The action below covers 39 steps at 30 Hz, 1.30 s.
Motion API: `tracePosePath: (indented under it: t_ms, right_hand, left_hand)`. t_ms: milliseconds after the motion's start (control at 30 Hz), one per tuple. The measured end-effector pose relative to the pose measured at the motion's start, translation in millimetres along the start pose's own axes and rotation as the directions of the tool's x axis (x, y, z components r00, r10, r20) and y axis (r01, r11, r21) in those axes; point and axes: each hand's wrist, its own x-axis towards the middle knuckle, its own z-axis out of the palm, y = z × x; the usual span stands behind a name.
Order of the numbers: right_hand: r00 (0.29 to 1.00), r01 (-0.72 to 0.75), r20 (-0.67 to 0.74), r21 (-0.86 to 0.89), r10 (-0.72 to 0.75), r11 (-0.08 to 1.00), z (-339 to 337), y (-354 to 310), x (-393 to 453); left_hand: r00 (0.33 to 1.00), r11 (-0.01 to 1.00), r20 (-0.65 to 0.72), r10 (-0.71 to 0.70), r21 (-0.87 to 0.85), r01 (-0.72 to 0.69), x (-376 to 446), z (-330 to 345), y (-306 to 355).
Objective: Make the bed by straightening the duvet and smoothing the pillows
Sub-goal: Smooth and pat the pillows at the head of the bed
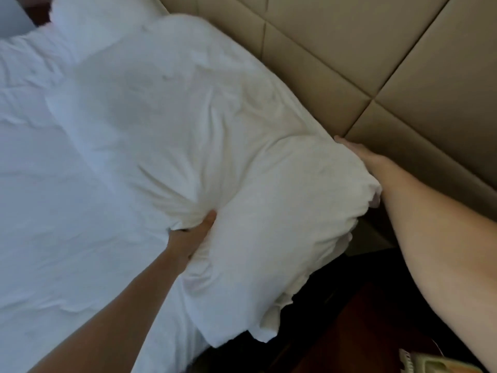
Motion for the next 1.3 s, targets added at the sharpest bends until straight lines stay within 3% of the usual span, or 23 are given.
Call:
tracePosePath:
  t_ms: [167, 300, 400, 533, 600, 767, 867, 933, 1033, 1200, 1300]
  right_hand:
    - [0.996, 0.084, 0.028, -0.092, -0.082, 0.992, 15, -54, -30]
    - [0.991, 0.135, 0.053, -0.217, -0.126, 0.967, 39, -102, -54]
    - [0.977, 0.207, 0.105, -0.26, -0.185, 0.943, 64, -144, -62]
    - [0.934, 0.357, 0.064, -0.128, -0.351, 0.925, 110, -203, -48]
    - [0.908, 0.419, 0.037, -0.082, -0.417, 0.904, 138, -235, -32]
    - [0.864, 0.501, 0.046, -0.183, -0.501, 0.846, 208, -312, 18]
    - [0.856, 0.508, 0.09, -0.326, -0.509, 0.797, 264, -352, 58]
    - [0.863, 0.47, 0.103, -0.519, -0.494, 0.714, 302, -371, 85]
    - [0.88, 0.372, 0.1, -0.753, -0.464, 0.542, 357, -383, 122]
    - [0.803, 0.275, -0.002, -0.887, -0.597, 0.372, 414, -366, 167]
    - [0.792, 0.216, -0.019, -0.926, -0.61, 0.308, 433, -356, 188]
  left_hand:
    - [0.956, 0.993, -0.273, -0.107, -0.08, 0.089, -14, -35, 48]
    - [0.935, 0.995, -0.347, 0.07, 0.093, -0.04, -17, -58, 107]
    - [0.914, 0.921, -0.256, 0.316, 0.312, -0.231, -2, -85, 150]
    - [0.868, 0.785, -0.116, 0.484, 0.496, -0.371, 32, -124, 212]
    - [0.853, 0.707, -0.049, 0.519, 0.586, -0.396, 58, -141, 240]
    - [0.843, 0.53, 0.115, 0.526, 0.731, -0.43, 153, -165, 296]
    - [0.819, 0.404, 0.198, 0.539, 0.793, -0.457, 212, -176, 302]
    - [0.803, 0.352, 0.241, 0.545, 0.804, -0.479, 246, -184, 302]
    - [0.825, 0.39, 0.224, 0.519, 0.796, -0.462, 297, -193, 306]
    - [0.88, 0.637, 0.01, 0.475, 0.686, -0.351, 370, -194, 311]
    - [0.918, 0.781, -0.039, 0.394, 0.541, -0.312, 409, -187, 313]
